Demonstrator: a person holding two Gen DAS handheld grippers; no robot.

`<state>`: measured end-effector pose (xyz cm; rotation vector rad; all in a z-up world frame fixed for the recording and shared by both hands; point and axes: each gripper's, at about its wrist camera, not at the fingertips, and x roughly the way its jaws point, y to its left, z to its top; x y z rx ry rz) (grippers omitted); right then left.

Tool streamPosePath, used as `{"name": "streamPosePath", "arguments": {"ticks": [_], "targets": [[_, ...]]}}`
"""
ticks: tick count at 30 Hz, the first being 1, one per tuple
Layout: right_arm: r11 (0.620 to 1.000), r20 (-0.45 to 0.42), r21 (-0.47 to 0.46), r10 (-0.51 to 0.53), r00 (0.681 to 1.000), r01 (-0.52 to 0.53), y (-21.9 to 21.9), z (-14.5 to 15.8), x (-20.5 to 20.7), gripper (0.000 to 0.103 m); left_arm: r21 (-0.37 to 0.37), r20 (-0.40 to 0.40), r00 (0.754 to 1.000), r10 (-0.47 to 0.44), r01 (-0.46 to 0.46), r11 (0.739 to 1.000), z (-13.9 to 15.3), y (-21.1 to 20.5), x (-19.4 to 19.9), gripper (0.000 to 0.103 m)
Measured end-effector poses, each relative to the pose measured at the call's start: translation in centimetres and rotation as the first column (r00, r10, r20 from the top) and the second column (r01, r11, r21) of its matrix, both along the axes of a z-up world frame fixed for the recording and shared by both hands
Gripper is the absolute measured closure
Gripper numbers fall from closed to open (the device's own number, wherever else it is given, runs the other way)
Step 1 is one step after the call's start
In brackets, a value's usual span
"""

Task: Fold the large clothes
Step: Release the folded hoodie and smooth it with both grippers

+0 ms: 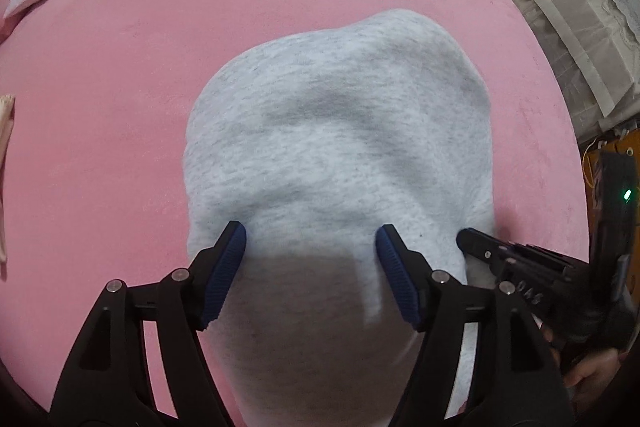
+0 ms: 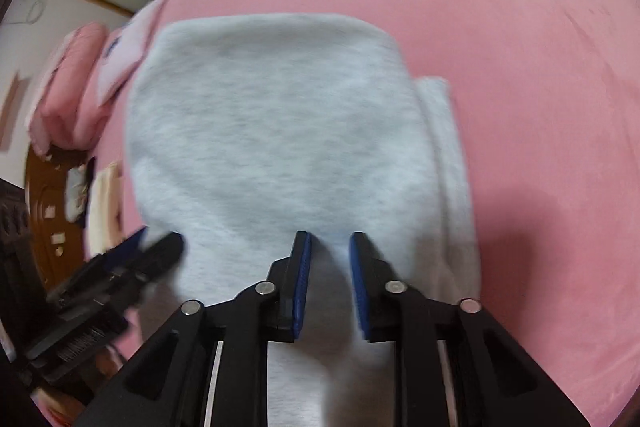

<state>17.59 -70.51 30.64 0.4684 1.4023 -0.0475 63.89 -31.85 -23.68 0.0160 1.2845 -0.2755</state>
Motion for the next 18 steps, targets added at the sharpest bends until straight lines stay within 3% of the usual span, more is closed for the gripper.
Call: {"name": "streamPosePath", "arguments": {"ticks": [6,10,14,18], "targets": [[0.994,0.023,-0.072,0.083,0.996,-0.081,1.3,0.0,-3.3,0.103,0.03,0.115,0.993,-0.01,0.007,1.0,-1.8,0.0,-0.8,0.035],[0.998,0.007,-0.044,0.046,0.999,-0.045,2.6,0.7,-3.0,0.103,0.065,0.133,0.99,-0.037,0.028,0.997,-1.8,-0.8,-1.6,0.034],[0.999,-0.003,-0.02,0.035,0.999,-0.035,2.0,2.6,-3.6,0.103,0.101,0.107,0.993,-0.056,0.045,0.994,0.4,-1.6,-2.9,0.034],[0.995,0.003,-0.069,0.07,0.998,-0.07,0.6,6.7,-4.5,0.103,0.056,0.043,0.998,0.04,-0.042,0.998,2.3,0.6,-5.2,0.035]]}}
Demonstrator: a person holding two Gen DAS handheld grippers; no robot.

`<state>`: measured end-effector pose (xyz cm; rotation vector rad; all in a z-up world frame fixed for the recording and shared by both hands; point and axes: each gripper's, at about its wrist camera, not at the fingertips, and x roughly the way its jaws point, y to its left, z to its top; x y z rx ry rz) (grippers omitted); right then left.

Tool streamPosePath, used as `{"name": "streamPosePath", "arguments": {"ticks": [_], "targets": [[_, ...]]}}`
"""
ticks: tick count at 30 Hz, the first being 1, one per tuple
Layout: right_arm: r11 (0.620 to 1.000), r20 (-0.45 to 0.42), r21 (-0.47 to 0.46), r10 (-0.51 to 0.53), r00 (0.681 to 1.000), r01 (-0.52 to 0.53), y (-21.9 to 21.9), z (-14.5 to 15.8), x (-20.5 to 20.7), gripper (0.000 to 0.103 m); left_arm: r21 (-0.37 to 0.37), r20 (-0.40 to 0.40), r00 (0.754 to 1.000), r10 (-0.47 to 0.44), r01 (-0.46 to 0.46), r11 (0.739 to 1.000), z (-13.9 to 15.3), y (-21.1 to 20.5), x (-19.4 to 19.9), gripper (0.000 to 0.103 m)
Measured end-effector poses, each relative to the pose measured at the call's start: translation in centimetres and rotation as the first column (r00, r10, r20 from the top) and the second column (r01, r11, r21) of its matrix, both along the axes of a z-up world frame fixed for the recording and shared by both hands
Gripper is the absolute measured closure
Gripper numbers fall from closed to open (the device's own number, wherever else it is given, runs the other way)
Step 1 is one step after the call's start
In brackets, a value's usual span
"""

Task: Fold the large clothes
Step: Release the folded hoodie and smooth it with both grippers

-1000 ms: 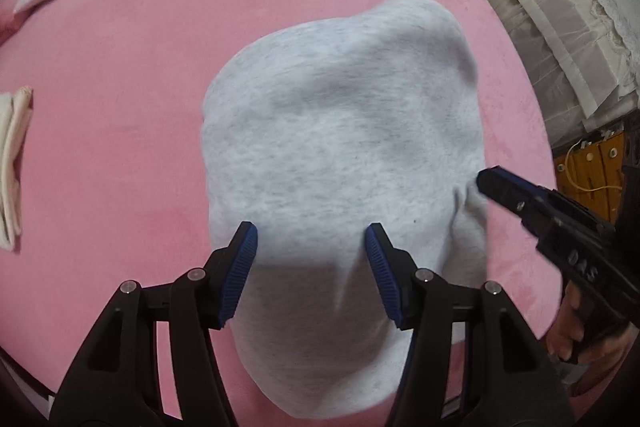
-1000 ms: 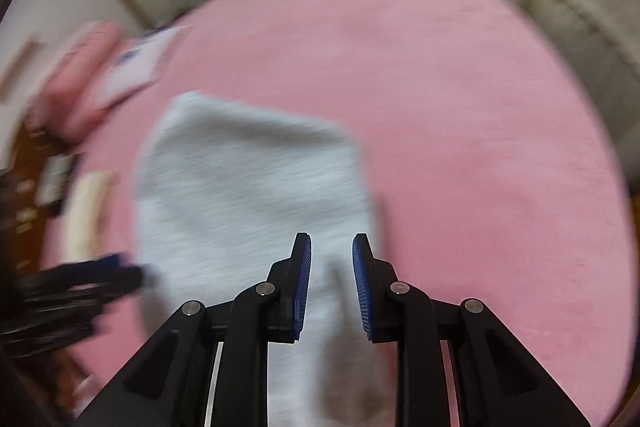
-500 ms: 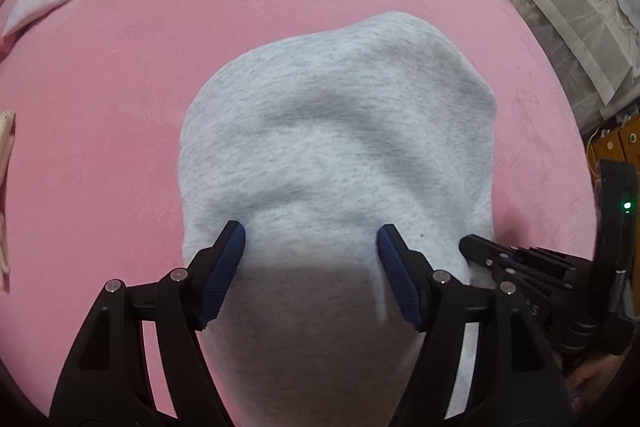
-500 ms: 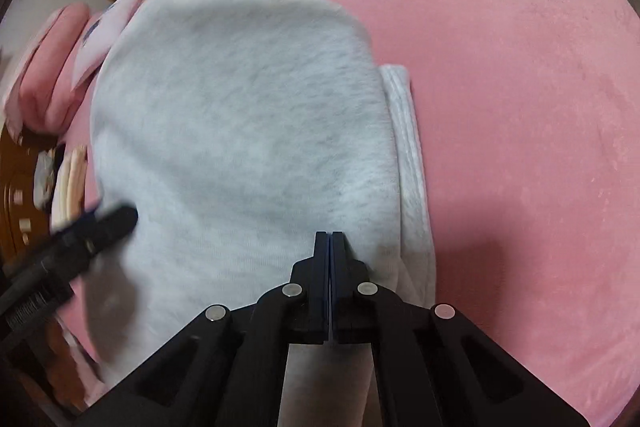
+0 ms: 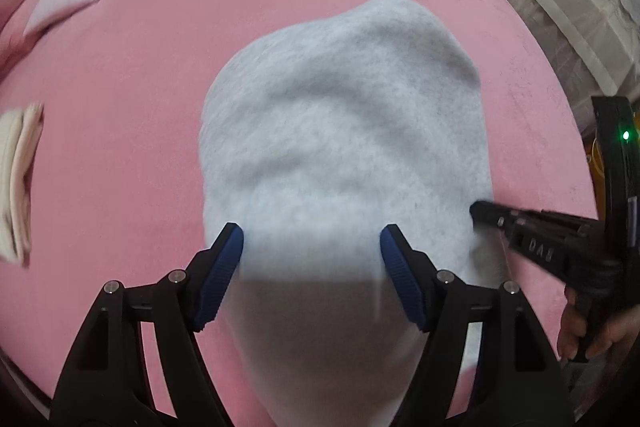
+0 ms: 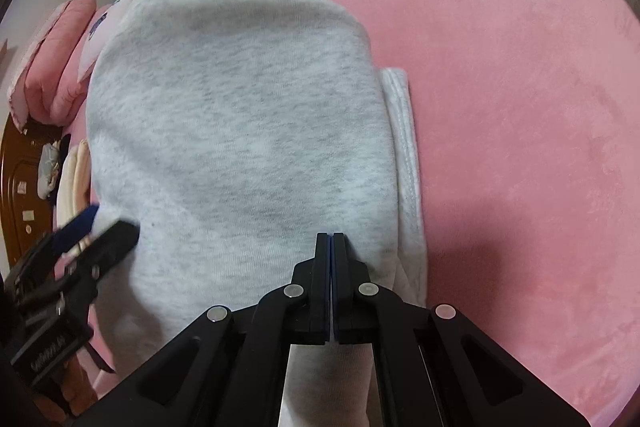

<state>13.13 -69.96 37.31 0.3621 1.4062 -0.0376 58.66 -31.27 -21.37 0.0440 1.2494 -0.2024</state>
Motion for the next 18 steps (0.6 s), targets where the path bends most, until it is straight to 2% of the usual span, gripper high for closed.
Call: {"name": "streamPosePath", "arguments": {"ticks": [1,3,5,7,10,12,14,18], "targets": [[1.0,0.006,-0.028,0.004,1.0,-0.003,-1.0,1.5,-0.1,0.103,-0.018,-0.028,0.999,0.02,-0.021,1.0,0.1,0.6,-0.7,0.035],[0.998,0.037,-0.063,0.004,0.999,-0.001,0.0,3.4,0.3,0.103,-0.07,-0.076,0.995,0.062,-0.067,0.995,0.3,2.3,-2.9,0.035],[0.998,0.094,-0.057,0.025,0.995,-0.02,0.4,5.8,-0.3,0.103,-0.092,-0.141,0.989,0.054,-0.067,0.993,-0.5,2.9,-4.6,0.036],[0.997,0.173,-0.009,0.073,0.982,-0.072,1.7,8.0,-0.7,0.103,-0.11,-0.205,0.977,0.055,-0.079,0.991,-2.0,3.3,-6.5,0.037],[0.981,0.229,0.099,0.143,0.963,-0.17,3.8,9.0,-0.7,0.103,-0.107,-0.208,0.976,0.066,-0.09,0.99,-3.5,3.1,-8.1,0.037],[0.969,0.222,0.141,0.171,0.96,-0.205,4.8,8.2,-0.1,0.103,-0.101,-0.225,0.971,0.084,-0.109,0.989,-4.1,3.4,-8.3,0.037],[0.962,0.144,0.148,0.208,0.967,-0.229,5.6,6.3,-0.4,0.103,-0.091,-0.247,0.964,0.098,-0.123,0.988,-4.7,3.6,-8.3,0.036],[0.98,0.037,0.133,0.147,0.988,-0.151,3.7,4.4,-1.8,0.103,-0.1,-0.255,0.961,0.11,-0.139,0.985,-5.5,3.5,-9.1,0.036]]}}
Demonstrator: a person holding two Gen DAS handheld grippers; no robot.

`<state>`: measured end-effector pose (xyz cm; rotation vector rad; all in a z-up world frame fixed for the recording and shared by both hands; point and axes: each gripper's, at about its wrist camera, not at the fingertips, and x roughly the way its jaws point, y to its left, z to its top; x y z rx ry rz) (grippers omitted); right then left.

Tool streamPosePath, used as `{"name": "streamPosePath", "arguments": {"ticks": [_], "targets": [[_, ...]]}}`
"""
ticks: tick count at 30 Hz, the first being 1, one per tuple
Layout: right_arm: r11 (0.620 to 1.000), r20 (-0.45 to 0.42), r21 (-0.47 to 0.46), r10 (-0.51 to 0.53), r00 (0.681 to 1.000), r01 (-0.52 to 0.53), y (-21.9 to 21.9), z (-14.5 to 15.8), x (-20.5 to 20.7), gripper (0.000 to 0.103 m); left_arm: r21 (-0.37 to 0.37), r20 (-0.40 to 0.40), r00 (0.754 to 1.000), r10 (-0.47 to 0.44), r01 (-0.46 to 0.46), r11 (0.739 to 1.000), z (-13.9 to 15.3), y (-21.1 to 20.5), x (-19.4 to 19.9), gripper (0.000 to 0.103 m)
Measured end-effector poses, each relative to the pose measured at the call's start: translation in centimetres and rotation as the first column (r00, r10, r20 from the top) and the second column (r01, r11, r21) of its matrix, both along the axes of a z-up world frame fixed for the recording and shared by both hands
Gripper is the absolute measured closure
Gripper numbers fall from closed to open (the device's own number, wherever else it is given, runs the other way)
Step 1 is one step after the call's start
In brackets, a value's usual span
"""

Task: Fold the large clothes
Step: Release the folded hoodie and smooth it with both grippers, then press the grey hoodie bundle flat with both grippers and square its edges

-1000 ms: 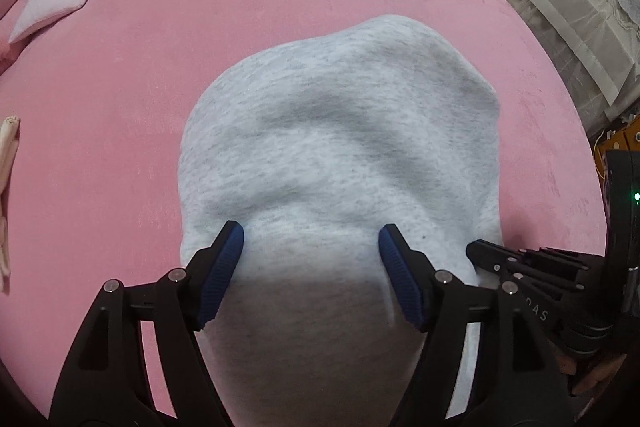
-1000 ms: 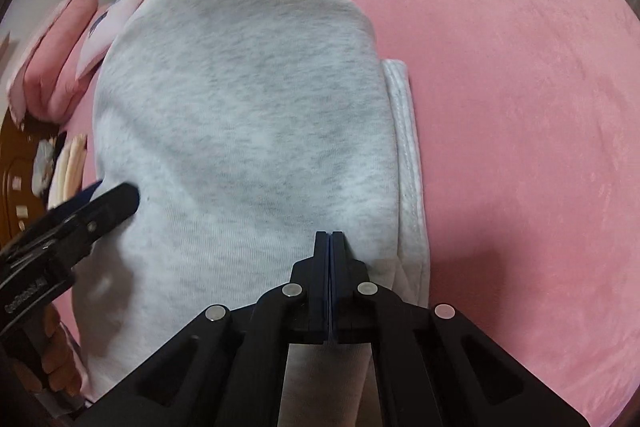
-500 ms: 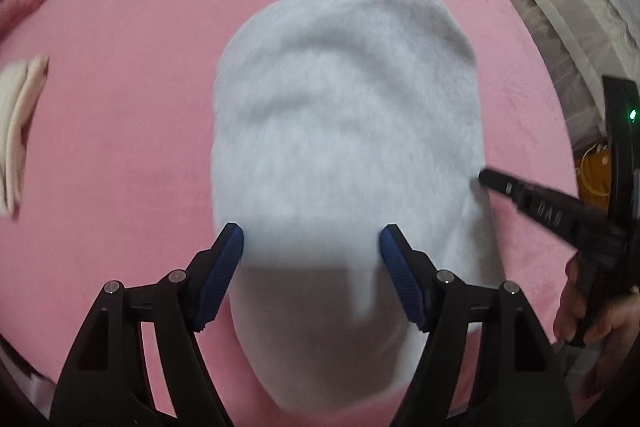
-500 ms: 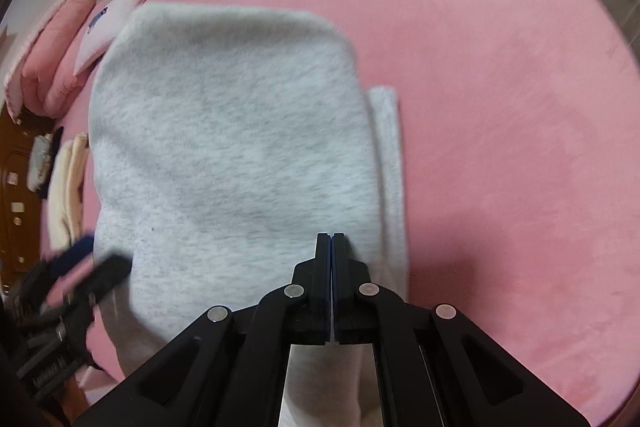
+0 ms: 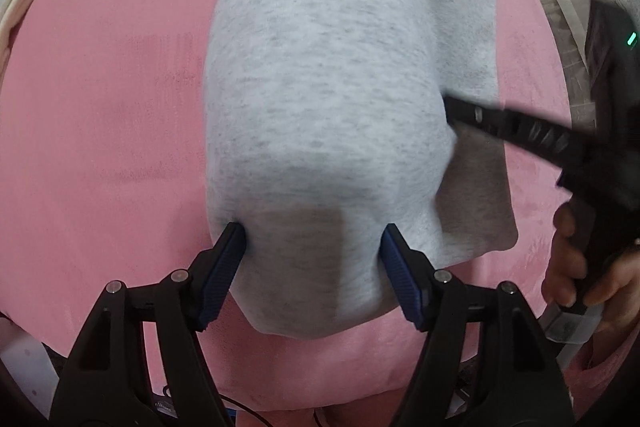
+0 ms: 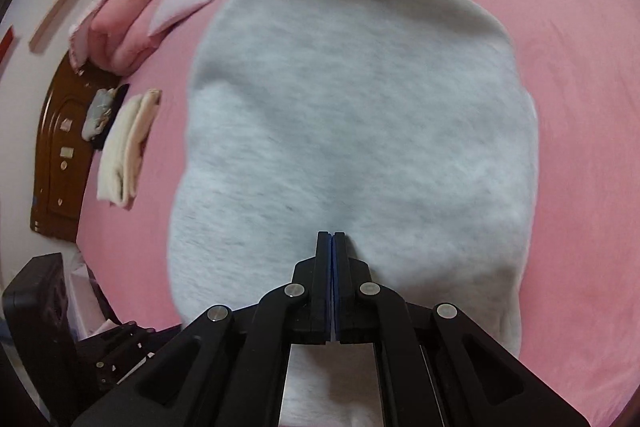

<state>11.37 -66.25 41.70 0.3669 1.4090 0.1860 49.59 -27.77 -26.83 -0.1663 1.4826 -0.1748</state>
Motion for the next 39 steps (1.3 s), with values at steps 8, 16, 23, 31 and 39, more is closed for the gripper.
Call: {"name": "streamPosePath", "arguments": {"ticks": [8,16,23,31,39], "targets": [[0.991,-0.054,-0.135,-0.016,0.998,0.008,-4.8,-0.3,-6.9,0.103,0.078,0.067,0.992,-0.105,0.099,0.992,1.7,-0.9,-1.8,0.04],[0.982,-0.05,-0.183,-0.053,0.997,0.043,-4.3,5.2,-10.7,0.103,0.022,0.195,0.98,-0.045,0.042,0.999,6.7,1.3,-1.3,0.086],[0.999,0.191,0.028,-0.033,0.981,0.028,-1.5,12.8,-8.9,0.103,-0.054,0.273,0.96,0.069,-0.056,0.997,8.0,4.0,4.2,0.097],[0.988,0.307,0.155,-0.036,0.951,-0.013,0.6,15.3,-2.8,0.103,-0.056,0.344,0.926,0.155,-0.145,0.988,8.2,5.4,12.3,0.097],[0.974,0.285,0.222,-0.107,0.953,0.043,-4.0,11.6,2.9,0.103,-0.081,0.271,0.95,0.156,-0.14,0.987,4.8,5.9,15.3,0.097]]}}
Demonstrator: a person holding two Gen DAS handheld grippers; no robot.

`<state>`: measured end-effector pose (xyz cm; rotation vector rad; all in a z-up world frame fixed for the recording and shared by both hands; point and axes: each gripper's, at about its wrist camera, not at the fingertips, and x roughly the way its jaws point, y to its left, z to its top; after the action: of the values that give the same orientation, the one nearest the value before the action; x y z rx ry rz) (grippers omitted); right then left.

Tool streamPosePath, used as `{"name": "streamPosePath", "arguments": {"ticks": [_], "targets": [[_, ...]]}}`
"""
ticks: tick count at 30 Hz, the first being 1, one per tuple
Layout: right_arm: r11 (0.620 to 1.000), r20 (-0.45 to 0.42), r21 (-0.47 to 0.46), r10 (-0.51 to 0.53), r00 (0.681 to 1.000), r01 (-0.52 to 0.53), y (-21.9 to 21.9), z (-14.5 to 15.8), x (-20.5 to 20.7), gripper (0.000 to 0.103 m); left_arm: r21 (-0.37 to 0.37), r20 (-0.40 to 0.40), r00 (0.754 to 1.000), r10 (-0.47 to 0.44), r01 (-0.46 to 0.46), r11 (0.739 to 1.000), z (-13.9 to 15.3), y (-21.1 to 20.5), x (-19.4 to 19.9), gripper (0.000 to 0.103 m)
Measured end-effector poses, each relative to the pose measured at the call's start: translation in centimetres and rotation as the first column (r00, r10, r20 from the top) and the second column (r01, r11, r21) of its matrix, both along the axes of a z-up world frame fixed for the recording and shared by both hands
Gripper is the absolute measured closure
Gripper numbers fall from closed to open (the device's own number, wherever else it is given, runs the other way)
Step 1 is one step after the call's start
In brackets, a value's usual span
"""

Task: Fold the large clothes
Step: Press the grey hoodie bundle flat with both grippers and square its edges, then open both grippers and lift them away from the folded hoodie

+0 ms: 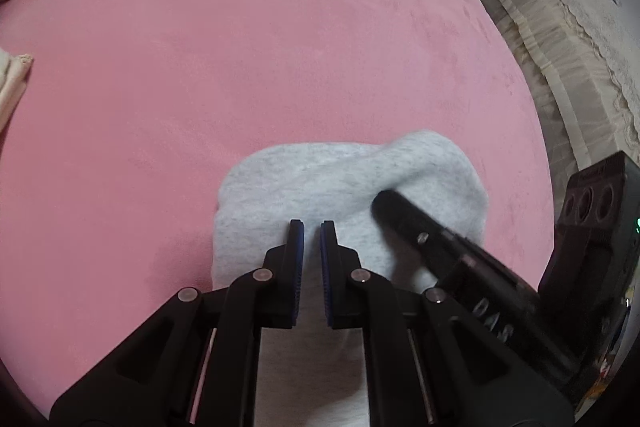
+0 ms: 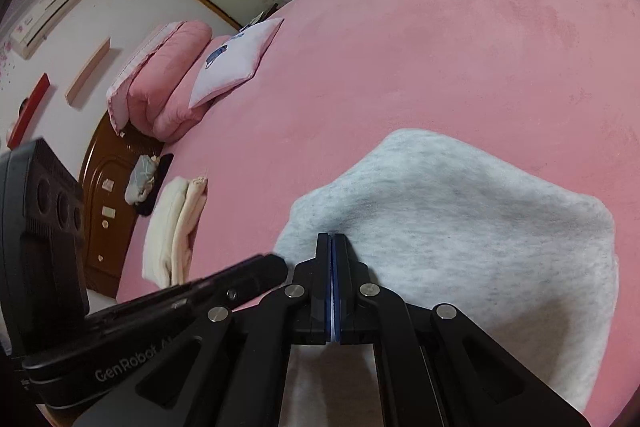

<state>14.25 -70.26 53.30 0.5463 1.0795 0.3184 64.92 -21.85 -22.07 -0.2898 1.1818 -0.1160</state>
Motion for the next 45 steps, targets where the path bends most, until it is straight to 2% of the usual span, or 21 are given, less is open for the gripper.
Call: {"name": "streamPosePath", "arguments": {"ticks": [2,5,6,8,11,16,19,21,23,25,26,27,28,29,30,32,34,38,42,45], "targets": [[0.995,-0.01,-0.04,-0.095,0.995,0.094,-3.0,-0.7,-1.0,0.103,0.012,0.005,1.0,-0.024,0.024,1.0,-0.7,-0.5,0.4,0.097],[0.954,-0.083,-0.168,-0.266,0.96,0.249,-7.4,-3.4,-2.2,0.103,0.019,0.001,0.999,-0.035,0.035,0.999,-2.0,-0.8,0.8,0.097],[0.942,-0.116,-0.181,-0.307,0.945,0.284,-9.2,-4.2,-2.9,0.103,0.0,-0.004,0.999,-0.034,0.034,0.999,-2.6,-0.8,0.9,0.097],[0.934,-0.148,-0.147,-0.347,0.926,0.326,-11.9,-5.0,-4.4,0.103,-0.041,-0.01,1.0,-0.029,0.029,0.999,-3.1,-0.5,1.0,0.097],[0.93,-0.135,-0.162,-0.352,0.926,0.33,-13.7,-3.6,-6.2,0.103,-0.019,0.006,0.999,-0.045,0.045,0.999,-3.1,-0.6,0.5,0.097],[0.904,-0.099,-0.337,-0.311,0.945,0.263,-11.9,0.4,-7.6,0.103,0.038,0.035,0.999,-0.031,0.03,0.999,-1.3,-0.6,-2.2,0.097],[0.924,-0.111,-0.323,-0.252,0.961,0.205,-11.1,3.6,-10.8,0.103,0.039,0.055,0.998,-0.018,0.016,0.999,0.3,-0.3,-4.9,0.097],[0.937,-0.129,-0.292,-0.235,0.963,0.189,-10.7,5.1,-13.5,0.094,0.054,0.047,0.999,-0.019,0.016,0.998,1.0,-0.4,-7.3,0.095],[0.942,-0.167,-0.284,-0.231,0.958,0.178,-10.5,6.0,-16.1,0.075,0.069,0.02,1.0,-0.02,0.018,0.997,1.1,-0.6,-9.2,0.094],[0.946,-0.214,-0.278,-0.229,0.95,0.166,-9.9,6.5,-18.7,0.064,0.074,-0.01,1.0,-0.018,0.019,0.997,1.0,-0.8,-10.9,0.091],[0.947,-0.234,-0.277,-0.229,0.945,0.161,-9.2,6.4,-19.5,0.061,0.081,-0.033,0.999,-0.023,0.025,0.996,0.8,-0.9,-11.9,0.085],[0.949,-0.261,-0.276,-0.226,0.939,0.152,-9.1,6.2,-20.6,0.059,0.091,-0.051,0.998,-0.025,0.029,0.995,0.6,-1.0,-12.8,0.071],[0.95,-0.293,-0.28,-0.223,0.93,0.139,-8.6,5.8,-22.1,0.05,0.103,-0.061,0.998,-0.022,0.029,0.994,0.6,-1.2,-13.8,0.062],[0.95,-0.318,-0.287,-0.219,0.922,0.127,-7.3,5.6,-23.2,0.038,0.113,-0.065,0.998,-0.02,0.027,0.993,0.6,-1.3,-14.8,0.048],[0.95,-0.338,-0.293,-0.212,0.917,0.112,-6.4,5.7,-24.3,0.034,0.122,-0.067,0.998,-0.019,0.027,0.992,0.6,-1.3,-15.6,0.045],[0.948,-0.356,-0.308,-0.192,0.914,0.08,-6.1,5.8,-27.3,0.032,0.137,-0.079,0.997,-0.019,0.03,0.99,0.8,-1.4,-16.8,0.045],[0.939,-0.369,-0.343,-0.169,0.914,0.034,-5.2,6.4,-28.3,0.031,0.157,-0.107,0.994,-0.02,0.037,0.987,0.8,-1.3,-18.2,0.041],[0.912,-0.354,-0.407,-0.115,0.928,-0.042,-2.8,7.5,-29.1,0.018,0.196,-0.119,0.993,-0.022,0.045,0.979,2.3,-0.6,-20.3,0.033],[0.898,-0.33,-0.431,-0.069,0.942,-0.086,-1.4,10.5,-27.4,0.016,0.23,-0.103,0.994,-0.026,0.049,0.972,4.8,-0.3,-21.2,0.029],[0.902,-0.308,-0.422,-0.048,0.95,-0.091,-0.6,13.6,-25.1,0.014,0.21,-0.075,0.996,-0.048,0.063,0.976,7.1,-0.2,-21.5,0.027]]}}
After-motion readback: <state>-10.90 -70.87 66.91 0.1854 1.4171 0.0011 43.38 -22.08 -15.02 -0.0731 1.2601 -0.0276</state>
